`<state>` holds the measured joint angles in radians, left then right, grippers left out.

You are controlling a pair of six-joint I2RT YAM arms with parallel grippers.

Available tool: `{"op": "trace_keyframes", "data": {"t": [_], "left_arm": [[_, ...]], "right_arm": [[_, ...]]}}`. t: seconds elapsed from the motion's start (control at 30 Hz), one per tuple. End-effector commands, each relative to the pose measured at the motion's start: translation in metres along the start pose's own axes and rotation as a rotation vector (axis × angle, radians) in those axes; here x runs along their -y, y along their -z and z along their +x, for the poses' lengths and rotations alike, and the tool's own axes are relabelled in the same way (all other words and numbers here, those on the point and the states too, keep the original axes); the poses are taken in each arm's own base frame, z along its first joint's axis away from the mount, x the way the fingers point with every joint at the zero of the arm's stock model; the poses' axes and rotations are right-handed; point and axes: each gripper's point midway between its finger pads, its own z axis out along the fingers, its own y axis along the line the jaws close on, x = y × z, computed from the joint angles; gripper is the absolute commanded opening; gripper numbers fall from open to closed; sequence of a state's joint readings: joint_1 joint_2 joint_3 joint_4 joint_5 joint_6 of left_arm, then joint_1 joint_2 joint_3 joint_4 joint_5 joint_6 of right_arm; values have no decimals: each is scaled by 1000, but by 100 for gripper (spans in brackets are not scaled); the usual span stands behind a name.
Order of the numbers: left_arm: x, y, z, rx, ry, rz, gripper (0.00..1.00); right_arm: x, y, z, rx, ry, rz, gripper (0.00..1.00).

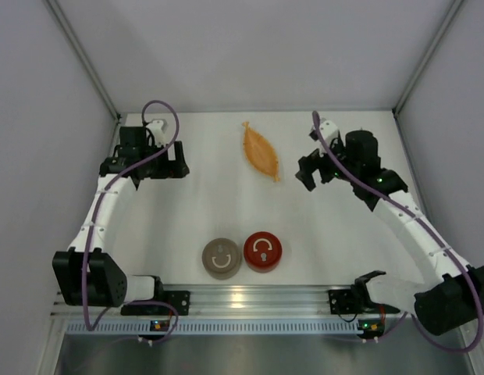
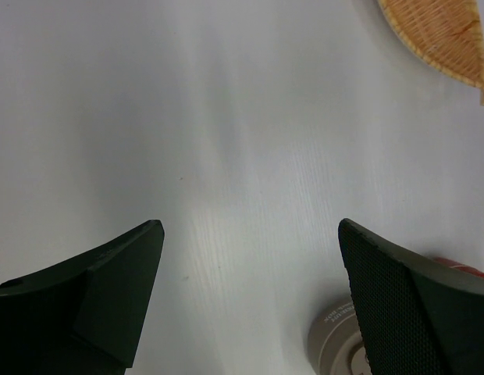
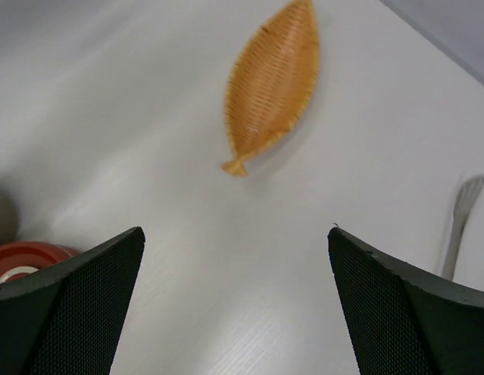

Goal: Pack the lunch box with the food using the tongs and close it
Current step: Reset both arms

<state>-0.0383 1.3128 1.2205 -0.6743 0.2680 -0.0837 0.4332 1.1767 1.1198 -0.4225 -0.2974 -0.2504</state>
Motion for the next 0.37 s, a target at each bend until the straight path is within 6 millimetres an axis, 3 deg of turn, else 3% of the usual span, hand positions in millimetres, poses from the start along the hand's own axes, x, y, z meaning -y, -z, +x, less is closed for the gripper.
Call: {"op": "trace_keyframes", "data": {"t": [0.0, 0.07, 0.17, 0.33], "left_arm": [[-17, -13, 8, -14, -35, -55, 98], [-23, -23, 13, -8, -43, -67, 98], [-33, -35, 32, -22, -44, -99, 98], [-31, -36, 34, 1, -68, -78, 98]], "right_arm": [[36, 25, 51, -79, -180, 114, 99], [61, 39, 84, -111, -266, 205, 100], [78, 52, 117, -152, -341, 276, 99], [86, 63, 132, -163, -358, 321, 100]]}}
